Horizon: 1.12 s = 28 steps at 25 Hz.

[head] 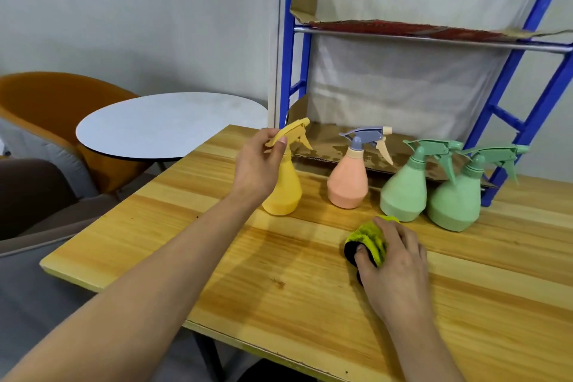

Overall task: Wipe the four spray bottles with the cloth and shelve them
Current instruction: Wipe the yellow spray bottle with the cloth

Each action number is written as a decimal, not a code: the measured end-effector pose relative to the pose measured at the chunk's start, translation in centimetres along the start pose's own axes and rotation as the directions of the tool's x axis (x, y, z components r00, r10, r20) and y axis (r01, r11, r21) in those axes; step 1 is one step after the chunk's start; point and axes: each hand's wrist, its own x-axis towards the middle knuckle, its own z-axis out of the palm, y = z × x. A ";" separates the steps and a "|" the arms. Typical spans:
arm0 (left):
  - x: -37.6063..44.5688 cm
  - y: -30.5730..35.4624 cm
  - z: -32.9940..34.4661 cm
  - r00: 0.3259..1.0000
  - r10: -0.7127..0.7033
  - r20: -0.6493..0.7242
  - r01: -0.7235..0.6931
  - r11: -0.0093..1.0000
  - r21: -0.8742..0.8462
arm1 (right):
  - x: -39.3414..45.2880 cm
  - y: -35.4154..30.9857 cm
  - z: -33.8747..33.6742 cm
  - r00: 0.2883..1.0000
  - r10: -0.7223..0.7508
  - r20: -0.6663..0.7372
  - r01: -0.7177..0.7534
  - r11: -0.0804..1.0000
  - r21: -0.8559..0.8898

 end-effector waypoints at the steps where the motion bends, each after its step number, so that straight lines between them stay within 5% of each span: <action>1: -1.1 0.0 -0.4 1.000 0.018 0.024 -0.018 1.000 -0.016 | -0.1 0.0 -0.2 1.000 0.013 0.002 -0.013 1.000 0.015; 6: -7.0 1.2 -1.9 0.981 0.118 0.156 -0.091 0.982 -0.166 | -0.4 0.0 -0.4 0.995 -0.043 -0.092 0.050 0.996 0.080; 8: -9.0 2.3 -2.3 0.967 0.163 0.196 -0.115 0.965 -0.235 | -0.3 0.1 -1.2 0.993 0.045 -0.112 -0.003 0.935 0.353; 11: -10.8 3.4 -2.4 0.947 0.219 0.237 -0.153 0.951 -0.270 | -0.7 -1.3 -3.9 0.969 0.239 -0.064 -0.068 0.505 0.861; 14: -11.3 3.6 -2.0 0.940 0.233 0.250 -0.162 0.947 -0.276 | -1.1 -4.4 -6.7 0.973 0.180 -0.142 0.099 0.228 0.969; 18: -11.4 3.0 -1.5 0.935 0.279 0.217 -0.215 0.936 -0.278 | -1.6 -6.6 -6.4 0.979 -0.180 -0.096 0.158 0.372 0.915; 24: -11.5 2.6 -0.9 0.932 0.289 0.219 -0.224 0.935 -0.276 | 0.0 -6.3 -5.1 0.967 -0.178 -0.180 0.251 0.569 0.783; 28: -11.2 2.5 -1.0 0.933 0.304 0.195 -0.248 0.932 -0.266 | 0.4 -5.4 -4.5 0.969 -0.202 -0.141 0.236 0.600 0.764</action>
